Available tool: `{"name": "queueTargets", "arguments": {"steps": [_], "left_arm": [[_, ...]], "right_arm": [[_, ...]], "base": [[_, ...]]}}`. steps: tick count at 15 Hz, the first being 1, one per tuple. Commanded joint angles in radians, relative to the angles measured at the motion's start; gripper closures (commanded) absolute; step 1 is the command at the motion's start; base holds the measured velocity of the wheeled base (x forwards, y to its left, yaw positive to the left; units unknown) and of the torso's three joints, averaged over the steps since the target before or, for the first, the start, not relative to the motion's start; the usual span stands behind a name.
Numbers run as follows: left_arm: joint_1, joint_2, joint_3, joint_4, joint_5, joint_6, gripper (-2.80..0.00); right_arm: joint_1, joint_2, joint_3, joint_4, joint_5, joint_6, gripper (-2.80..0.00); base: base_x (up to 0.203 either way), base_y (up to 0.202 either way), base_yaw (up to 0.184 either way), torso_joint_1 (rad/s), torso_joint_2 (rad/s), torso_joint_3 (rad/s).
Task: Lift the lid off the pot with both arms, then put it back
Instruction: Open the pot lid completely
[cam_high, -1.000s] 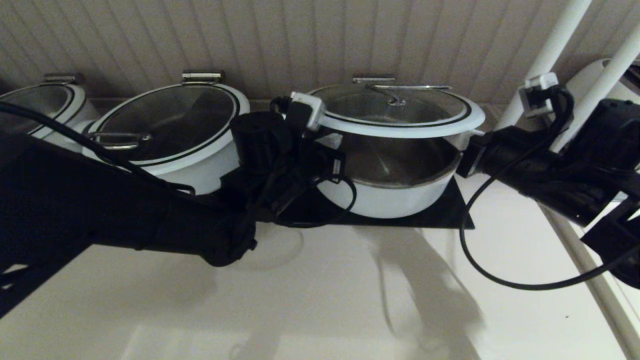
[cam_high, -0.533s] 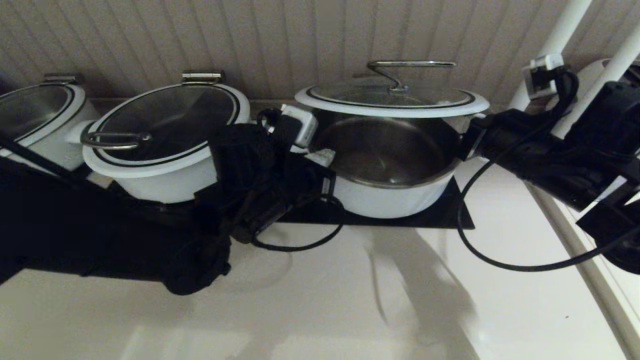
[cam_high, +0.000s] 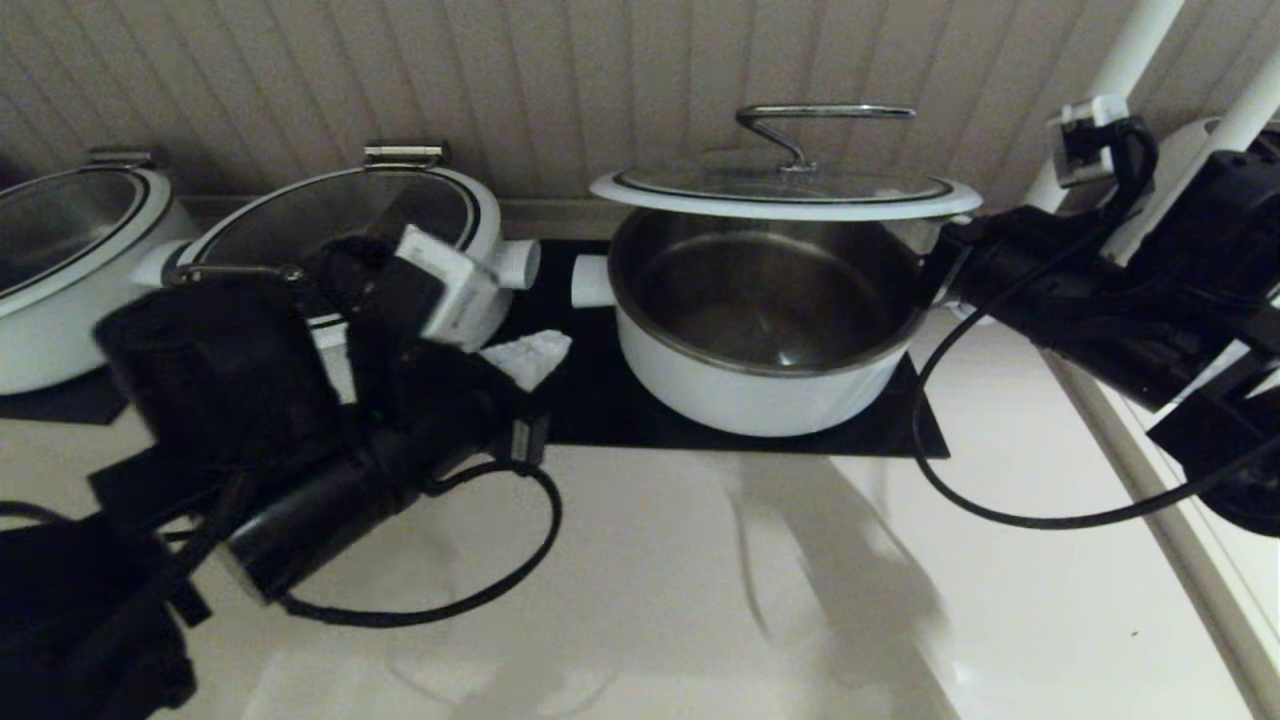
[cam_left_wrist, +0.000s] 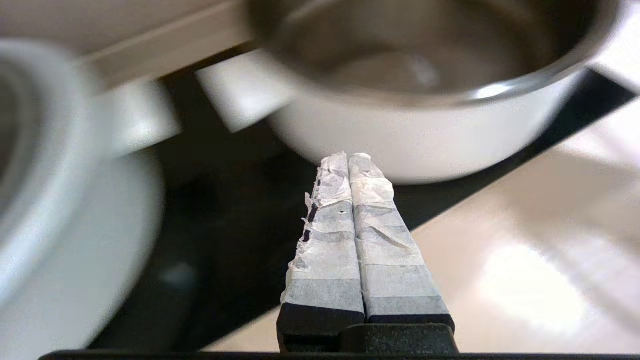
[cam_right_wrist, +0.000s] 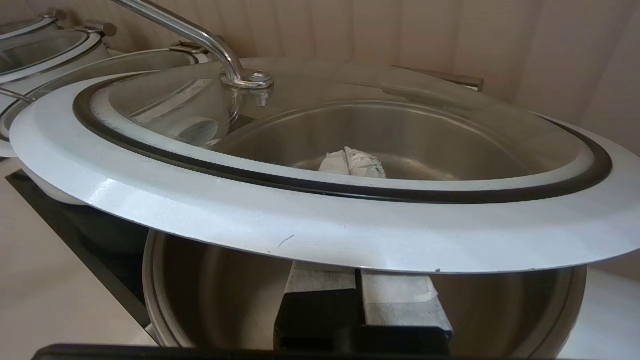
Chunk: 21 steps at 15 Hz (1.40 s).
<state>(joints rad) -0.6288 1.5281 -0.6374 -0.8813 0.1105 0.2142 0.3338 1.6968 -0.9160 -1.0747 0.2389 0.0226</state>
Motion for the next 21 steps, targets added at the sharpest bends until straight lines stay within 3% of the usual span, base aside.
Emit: {"name": "queueTargets", "arguments": {"steps": [1, 4, 6, 9, 11, 13, 16, 18, 21], "left_arm": [[0.049, -0.159, 0.051, 0.038, 0.015, 0.006, 0.00], [0.228, -0.382, 0.157, 0.219, 0.051, 0.010, 0.00], [0.283, -0.542, 0.258, 0.332, 0.043, 0.006, 0.00], [0.309, -0.758, 0.427, 0.460, -0.047, 0.005, 0.00], [0.313, -0.895, 0.531, 0.493, -0.205, 0.005, 0.00], [0.315, -1.055, 0.595, 0.558, -0.313, 0.004, 0.00], [0.314, -1.258, 0.595, 0.769, -0.349, -0.039, 0.00], [0.313, -1.252, 0.612, 0.789, -0.364, -0.154, 0.00], [0.313, -1.249, 0.609, 0.819, -0.375, -0.208, 0.00]], "right_arm": [[0.001, -0.002, -0.001, -0.007, 0.002, 0.000, 0.00], [0.001, 0.000, -0.010, -0.007, 0.002, 0.000, 0.00], [0.001, 0.000, -0.011, -0.007, 0.002, 0.000, 0.00], [0.001, 0.000, -0.017, -0.007, 0.002, 0.000, 0.00], [0.001, 0.001, -0.028, -0.005, 0.002, 0.000, 0.00], [0.001, 0.007, -0.040, -0.005, 0.002, 0.000, 0.00], [-0.001, 0.014, -0.066, -0.004, 0.003, 0.000, 0.00], [-0.001, 0.015, -0.077, -0.004, 0.003, 0.001, 0.00], [-0.001, 0.015, -0.075, -0.004, 0.003, 0.002, 0.00]], "base": [[0.000, 0.000, 0.000, 0.000, 0.00, 0.000], [0.000, 0.000, 0.000, 0.000, 0.00, 0.000], [0.000, 0.000, 0.000, 0.000, 0.00, 0.000], [0.000, 0.000, 0.000, 0.000, 0.00, 0.000], [0.000, 0.000, 0.000, 0.000, 0.00, 0.000], [0.000, 0.000, 0.000, 0.000, 0.00, 0.000], [0.000, 0.000, 0.000, 0.000, 0.00, 0.000], [0.000, 0.000, 0.000, 0.000, 0.00, 0.000], [0.000, 0.000, 0.000, 0.000, 0.00, 0.000]]}}
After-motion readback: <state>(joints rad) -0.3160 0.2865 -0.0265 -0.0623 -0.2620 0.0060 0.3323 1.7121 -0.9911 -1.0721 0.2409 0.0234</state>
